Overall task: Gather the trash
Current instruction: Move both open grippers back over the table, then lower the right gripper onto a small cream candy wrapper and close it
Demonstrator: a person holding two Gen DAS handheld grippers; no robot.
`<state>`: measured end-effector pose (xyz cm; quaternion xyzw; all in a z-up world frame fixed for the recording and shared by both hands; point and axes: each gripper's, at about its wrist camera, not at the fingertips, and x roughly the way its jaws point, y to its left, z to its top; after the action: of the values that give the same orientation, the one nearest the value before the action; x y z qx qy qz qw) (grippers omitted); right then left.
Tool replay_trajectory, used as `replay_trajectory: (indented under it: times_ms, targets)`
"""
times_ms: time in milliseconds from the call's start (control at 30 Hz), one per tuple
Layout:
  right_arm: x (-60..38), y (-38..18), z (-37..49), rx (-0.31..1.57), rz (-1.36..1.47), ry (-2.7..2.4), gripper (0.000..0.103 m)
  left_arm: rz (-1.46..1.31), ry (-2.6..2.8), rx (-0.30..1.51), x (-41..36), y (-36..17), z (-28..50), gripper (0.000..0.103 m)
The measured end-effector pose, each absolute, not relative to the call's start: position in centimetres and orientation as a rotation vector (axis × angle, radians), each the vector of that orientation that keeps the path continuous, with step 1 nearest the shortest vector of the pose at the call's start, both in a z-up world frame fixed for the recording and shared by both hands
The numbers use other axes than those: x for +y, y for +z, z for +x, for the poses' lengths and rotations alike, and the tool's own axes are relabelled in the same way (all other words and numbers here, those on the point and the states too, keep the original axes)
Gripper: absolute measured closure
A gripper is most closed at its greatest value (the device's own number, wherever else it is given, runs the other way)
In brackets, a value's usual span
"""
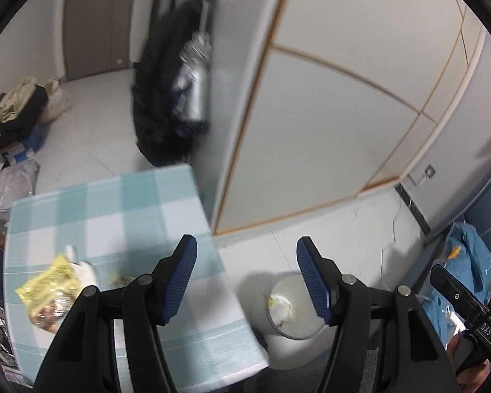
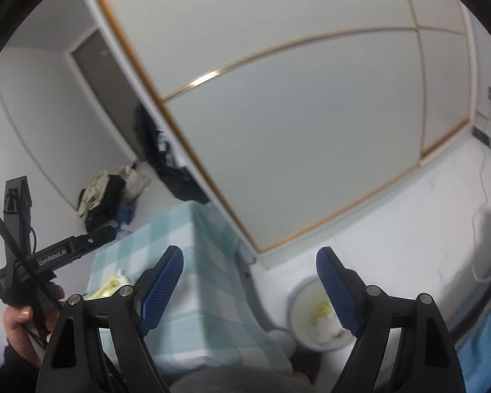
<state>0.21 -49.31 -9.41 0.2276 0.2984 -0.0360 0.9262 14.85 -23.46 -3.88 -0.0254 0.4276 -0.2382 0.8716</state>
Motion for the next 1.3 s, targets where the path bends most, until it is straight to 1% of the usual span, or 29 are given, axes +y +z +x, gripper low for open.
replay_trajectory:
  times_ms: [267,600,900,1133,1300]
  targets:
    - [-42.6,-5.9,1.6,0.539,0.383,0.034,0.019,-0.115,-0.416,0.770,-17.4,-1.3,13.8,0.044]
    - [-34.2,-5.7,4.0,0.547,0.312,0.142,0.019,-0.172,-0.323,0.704,-9.8,-0.5,13.1,0.044]
    - [-28.2,-7.1,7.1,0.618,0.232,0.218,0.019,-0.248,-0.253,0.730,-3.8,-2.4,14.1,0.044]
    - [-23.4,-9.6,10.4,0.714,0.165,0.309,0.020,-0.309,-0.207,0.789,0.3,-5.4,15.2,0.044]
    - [-19.7,-11.7,12.9,0.779,0.059,0.396,0.020,-0.360,-0.187,0.827,2.6,-7.4,15.8,0.044]
